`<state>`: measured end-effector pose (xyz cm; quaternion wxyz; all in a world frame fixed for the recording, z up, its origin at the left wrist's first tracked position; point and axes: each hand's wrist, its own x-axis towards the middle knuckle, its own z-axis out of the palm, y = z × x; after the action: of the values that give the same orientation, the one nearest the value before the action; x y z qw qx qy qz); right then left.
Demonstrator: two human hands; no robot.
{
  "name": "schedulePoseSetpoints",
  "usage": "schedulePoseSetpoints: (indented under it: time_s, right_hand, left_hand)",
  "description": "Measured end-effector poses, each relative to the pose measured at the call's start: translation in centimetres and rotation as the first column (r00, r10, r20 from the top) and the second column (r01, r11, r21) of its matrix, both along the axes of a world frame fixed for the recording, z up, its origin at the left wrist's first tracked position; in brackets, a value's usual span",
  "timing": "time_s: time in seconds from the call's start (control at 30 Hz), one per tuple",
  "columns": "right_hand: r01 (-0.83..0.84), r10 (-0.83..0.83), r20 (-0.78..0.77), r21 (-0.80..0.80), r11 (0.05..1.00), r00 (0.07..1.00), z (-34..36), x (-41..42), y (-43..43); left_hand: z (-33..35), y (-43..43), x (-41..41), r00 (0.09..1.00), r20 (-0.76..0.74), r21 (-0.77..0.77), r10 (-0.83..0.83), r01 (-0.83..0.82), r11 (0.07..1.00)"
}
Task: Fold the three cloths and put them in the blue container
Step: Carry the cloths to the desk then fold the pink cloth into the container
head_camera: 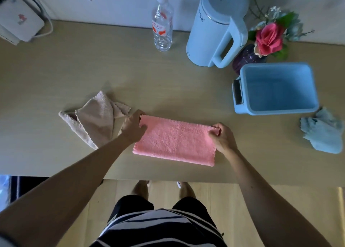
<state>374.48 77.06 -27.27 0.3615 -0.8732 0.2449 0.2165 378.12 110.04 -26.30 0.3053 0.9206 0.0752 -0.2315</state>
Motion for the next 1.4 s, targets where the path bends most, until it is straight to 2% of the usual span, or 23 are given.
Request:
schedulePoseSetpoints:
  time_s: [0.07,0.13,0.2,0.23,0.33,0.43,0.57,0.63,0.7,0.77,0.83,0.9,0.93,1.0,1.07,1.13,1.23,1.33,1.4]
  right_hand:
    - [0.009,-0.005,0.061,-0.068,0.998,0.998,0.3,-0.4,0.1]
    - [-0.007,0.064,0.237,-0.237,0.972,0.969,0.6,-1.0,0.5]
    - [-0.123,0.252,0.378,-0.332,0.935,0.891,0.8,-1.6,1.8]
    - [-0.228,0.361,0.396,-0.345,0.911,0.845,0.8,-2.0,2.7]
    - [-0.485,0.577,0.286,-0.332,0.809,0.765,-0.1,-3.7,4.9]
    - [-0.499,0.576,0.216,-0.323,0.804,0.789,-1.0,-5.5,4.9]
    - [-0.490,0.600,0.168,-0.428,0.759,0.782,-0.9,-7.1,4.5]
    - [-0.478,0.593,0.130,-0.468,0.743,0.795,-0.6,-7.9,4.8]
    - [-0.466,0.565,0.091,-0.467,0.751,0.820,0.1,-8.7,5.7]
    - [-0.490,0.548,0.031,-0.407,0.771,0.836,0.9,-9.4,7.2]
    - [-0.552,0.571,-0.016,-0.282,0.785,0.820,1.2,-10.1,8.7]
    - [-0.637,0.654,0.016,-0.207,0.742,0.756,1.1,-10.5,9.3]
    - [-0.679,0.702,0.065,-0.204,0.705,0.709,1.0,-10.3,9.4]
    - [-0.763,0.801,0.120,-0.249,0.597,0.587,0.6,-9.9,8.9]
    - [-0.818,0.866,0.106,-0.291,0.497,0.489,0.0,-9.5,7.8]
    - [-0.841,0.899,0.095,-0.323,0.434,0.427,-0.2,-9.4,6.7]
    - [-0.827,0.906,0.146,-0.372,0.421,0.396,-0.7,-9.3,5.9]
    - [-0.783,0.878,0.227,-0.399,0.478,0.421,-0.7,-8.4,6.5]
    - [-0.769,0.841,0.229,-0.341,0.541,0.490,0.0,-7.6,7.6]
  left_hand:
    - [-0.1,0.0,-0.3,0.993,0.114,0.086,-0.021,0.011,0.996]
    - [0.0,-0.3,-0.9,0.949,0.279,0.217,-0.148,0.088,0.972]
    - [0.4,-1.5,-2.1,0.876,0.373,0.266,-0.305,0.214,0.940]
    - [0.4,-2.3,-3.1,0.844,0.372,0.284,-0.387,0.293,0.913]
    - [-0.7,-4.2,-6.6,0.827,0.278,0.303,-0.488,0.407,0.862]
    - [-2.5,-4.3,-9.4,0.900,0.148,0.313,-0.409,0.350,0.883]
    - [-3.7,-4.1,-9.7,0.872,0.182,0.351,-0.454,0.374,0.859]
    - [-4.1,-3.8,-7.5,0.811,0.187,0.457,-0.554,0.427,0.780]
    - [-4.2,-3.5,-4.2,0.766,0.111,0.573,-0.633,0.471,0.671]
    - [-3.7,-3.5,-0.8,0.742,0.080,0.652,-0.665,0.466,0.598]
    - [-2.5,-4.0,1.3,0.711,0.076,0.688,-0.699,0.470,0.553]
    - [-1.3,-4.4,1.3,0.646,0.143,0.651,-0.750,0.509,0.563]
    - [-0.8,-4.4,0.4,0.583,0.189,0.624,-0.790,0.550,0.555]
    - [-0.4,-4.3,-2.6,0.413,0.251,0.562,-0.876,0.674,0.479]
    - [-0.8,-3.8,-5.6,0.321,0.221,0.472,-0.921,0.791,0.389]
    - [-1.3,-3.3,-7.6,0.311,0.145,0.430,-0.939,0.835,0.343]
    - [-1.3,-3.0,-8.9,0.383,0.080,0.426,-0.920,0.822,0.379]
    - [-0.9,-3.0,-9.7,0.416,0.053,0.395,-0.908,0.826,0.402]
    - [-0.7,-2.9,-10.2,0.429,0.043,0.394,-0.902,0.823,0.410]
